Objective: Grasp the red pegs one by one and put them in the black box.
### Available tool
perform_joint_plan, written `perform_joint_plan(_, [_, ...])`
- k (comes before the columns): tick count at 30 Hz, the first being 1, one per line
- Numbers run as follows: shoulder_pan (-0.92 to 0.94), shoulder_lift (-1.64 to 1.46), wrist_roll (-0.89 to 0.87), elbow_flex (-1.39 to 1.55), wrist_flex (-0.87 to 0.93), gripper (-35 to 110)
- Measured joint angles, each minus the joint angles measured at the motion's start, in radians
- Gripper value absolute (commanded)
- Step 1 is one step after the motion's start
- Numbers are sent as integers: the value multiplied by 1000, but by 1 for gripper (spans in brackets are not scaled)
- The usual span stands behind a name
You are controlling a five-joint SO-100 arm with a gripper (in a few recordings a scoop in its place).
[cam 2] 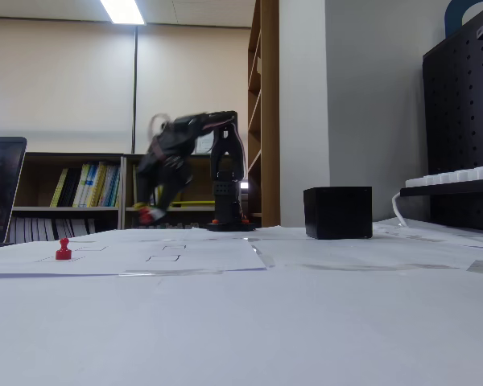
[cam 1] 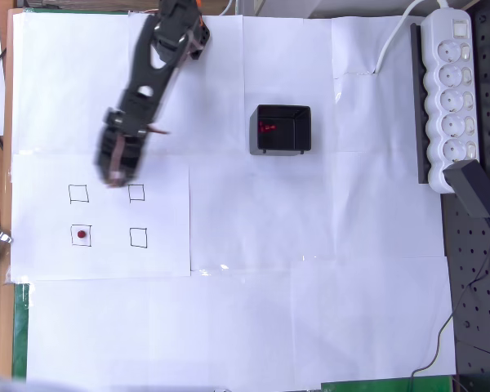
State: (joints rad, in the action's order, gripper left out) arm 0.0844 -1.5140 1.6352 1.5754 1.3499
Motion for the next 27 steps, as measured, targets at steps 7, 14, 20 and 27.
perform_joint_plan(7, [-584, -25, 350, 390, 430, 0])
perform_joint_plan(14, [-805, -213, 417, 515, 439, 0])
perform_joint_plan(20, [-850, -350, 417, 517, 370, 3])
perform_joint_plan(27, [-859, -423, 413, 522, 388, 19])
